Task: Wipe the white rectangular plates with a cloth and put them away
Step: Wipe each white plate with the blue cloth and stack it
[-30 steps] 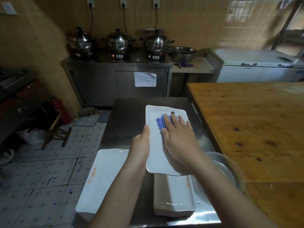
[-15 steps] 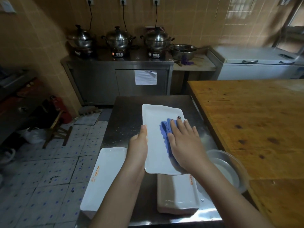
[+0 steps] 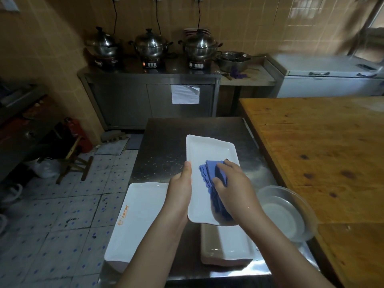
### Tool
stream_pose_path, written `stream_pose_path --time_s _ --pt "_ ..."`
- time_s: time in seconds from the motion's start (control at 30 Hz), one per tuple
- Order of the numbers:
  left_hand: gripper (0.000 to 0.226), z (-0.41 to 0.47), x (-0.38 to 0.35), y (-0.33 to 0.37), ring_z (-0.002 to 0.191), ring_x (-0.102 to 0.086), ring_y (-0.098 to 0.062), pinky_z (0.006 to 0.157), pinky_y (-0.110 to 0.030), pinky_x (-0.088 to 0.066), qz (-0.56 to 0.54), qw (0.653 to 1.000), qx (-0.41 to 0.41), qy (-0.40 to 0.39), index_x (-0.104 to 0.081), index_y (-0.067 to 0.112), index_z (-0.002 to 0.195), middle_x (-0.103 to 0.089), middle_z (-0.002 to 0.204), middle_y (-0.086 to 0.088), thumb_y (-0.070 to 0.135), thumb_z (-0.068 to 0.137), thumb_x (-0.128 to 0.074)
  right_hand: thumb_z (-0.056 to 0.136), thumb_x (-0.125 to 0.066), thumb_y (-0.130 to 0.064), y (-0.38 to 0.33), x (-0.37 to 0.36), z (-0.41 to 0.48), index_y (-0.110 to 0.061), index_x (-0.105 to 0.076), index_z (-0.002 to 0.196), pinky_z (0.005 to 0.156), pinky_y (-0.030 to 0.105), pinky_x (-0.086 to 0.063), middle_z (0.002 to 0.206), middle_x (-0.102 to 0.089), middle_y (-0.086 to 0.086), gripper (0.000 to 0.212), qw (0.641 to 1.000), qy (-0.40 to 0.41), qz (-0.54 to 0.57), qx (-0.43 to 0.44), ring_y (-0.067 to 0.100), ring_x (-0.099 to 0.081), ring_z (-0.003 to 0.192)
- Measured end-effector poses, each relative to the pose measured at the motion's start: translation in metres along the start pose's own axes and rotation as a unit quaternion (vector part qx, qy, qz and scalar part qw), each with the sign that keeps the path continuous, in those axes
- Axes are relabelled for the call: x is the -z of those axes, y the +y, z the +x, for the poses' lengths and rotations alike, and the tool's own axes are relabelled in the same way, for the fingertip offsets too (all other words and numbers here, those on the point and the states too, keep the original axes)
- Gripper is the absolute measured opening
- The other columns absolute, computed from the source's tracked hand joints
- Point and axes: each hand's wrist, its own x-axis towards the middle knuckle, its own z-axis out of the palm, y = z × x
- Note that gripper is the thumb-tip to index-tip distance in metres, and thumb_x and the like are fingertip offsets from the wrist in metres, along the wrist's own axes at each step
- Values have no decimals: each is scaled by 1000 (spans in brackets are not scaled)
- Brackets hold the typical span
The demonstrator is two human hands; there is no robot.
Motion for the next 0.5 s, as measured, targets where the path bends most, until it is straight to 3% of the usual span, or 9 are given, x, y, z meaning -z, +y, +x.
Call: stream_pose_path --time_s 0.07,0.13,0.2,0.33,0.4,0.5 --pt "40 0 -1 -7 63 -69 -17 49 -22 -52 5 1000 9 -7 -64 23 82 -71 71 2 51 95 -38 88 -63 -26 5 3 2 -23 -53 120 78 25 -46 126 -54 -3 34 999 12 30 -36 12 -53 94" --pt "41 0 -2 -16 70 -70 -21 60 -27 -55 10 1000 25 -8 -65 22 83 -72 76 -2 51 95 -39 80 -71 -28 12 6 5 -18 -53 107 60 21 -41 98 -60 -5 34 996 -8 42 -77 10 -51 73" --pt "42 1 -3 -27 69 -70 -19 60 -27 -55 26 999 38 -16 -66 22 84 -73 75 0 51 95 -39 76 -73 -28 20 9 7 -12 -53 89 56 24 -46 79 -63 -5 29 991 -49 52 -116 10 -57 67" --pt "42 9 -5 -51 81 -69 -23 77 -37 -57 68 995 70 -26 -66 26 92 -72 87 -2 55 94 -36 80 -72 -28 36 11 6 -17 -67 81 58 26 -50 82 -70 -1 12 959 -122 184 -177 10 -64 72" --pt "40 14 -5 -65 78 -69 -21 67 -30 -55 70 994 86 -24 -64 27 90 -71 85 -1 52 96 -34 85 -69 -25 43 12 6 -21 -64 85 65 27 -52 89 -70 -3 6 933 -151 264 -192 12 -65 82" --pt "39 23 -6 -86 69 -68 -15 55 -22 -50 69 993 90 -25 -64 23 83 -71 73 5 44 99 -34 88 -62 -13 57 13 8 -7 -63 103 72 29 -52 100 -70 11 16 886 -163 375 -218 21 -66 92"
